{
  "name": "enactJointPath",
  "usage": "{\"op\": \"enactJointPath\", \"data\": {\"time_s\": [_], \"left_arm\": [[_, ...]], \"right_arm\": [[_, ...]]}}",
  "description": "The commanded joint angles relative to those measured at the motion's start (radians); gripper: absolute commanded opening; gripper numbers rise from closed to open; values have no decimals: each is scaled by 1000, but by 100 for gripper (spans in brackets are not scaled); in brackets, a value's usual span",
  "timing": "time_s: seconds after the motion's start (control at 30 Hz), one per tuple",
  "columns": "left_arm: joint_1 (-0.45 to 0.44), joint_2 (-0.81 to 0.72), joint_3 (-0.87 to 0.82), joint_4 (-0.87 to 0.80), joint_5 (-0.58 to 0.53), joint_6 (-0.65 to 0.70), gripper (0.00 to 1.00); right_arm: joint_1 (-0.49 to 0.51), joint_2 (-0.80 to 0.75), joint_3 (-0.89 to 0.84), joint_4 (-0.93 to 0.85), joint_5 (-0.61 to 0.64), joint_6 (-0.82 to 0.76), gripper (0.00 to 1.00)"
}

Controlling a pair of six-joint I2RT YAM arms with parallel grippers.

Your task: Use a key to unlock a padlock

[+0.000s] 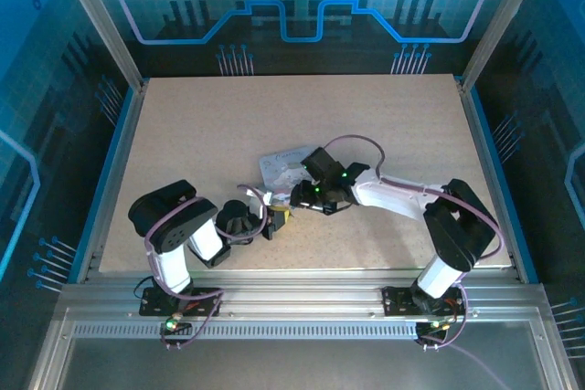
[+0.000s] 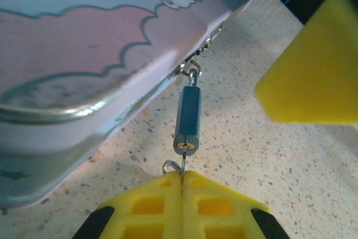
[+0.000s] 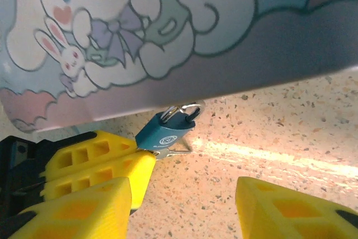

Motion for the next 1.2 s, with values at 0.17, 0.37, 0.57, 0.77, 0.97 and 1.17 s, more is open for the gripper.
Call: {"op": "enactJointPath", "data": {"time_s": [0.17, 0.37, 0.57, 0.77, 0.97, 1.17], "left_arm": [[-102, 12, -26, 31, -128, -34, 0], [-124, 5, -29, 31, -154, -47, 0], [-127, -12, -26, 32, -151, -66, 0], [-128, -37, -28, 26, -140, -96, 0], [-129, -48, -33, 31, -132, -126, 0], [-133, -63, -33, 31, -125, -148, 0]], "right_arm": [[24, 1, -83, 204, 13, 159, 54], [25, 15, -94, 204, 13, 174, 52], [24, 13, -117, 205, 24, 188, 52], [25, 4, -188, 286, 30, 216, 52], [27, 24, -224, 385, 27, 244, 49], [28, 48, -251, 460, 7, 293, 45]]}}
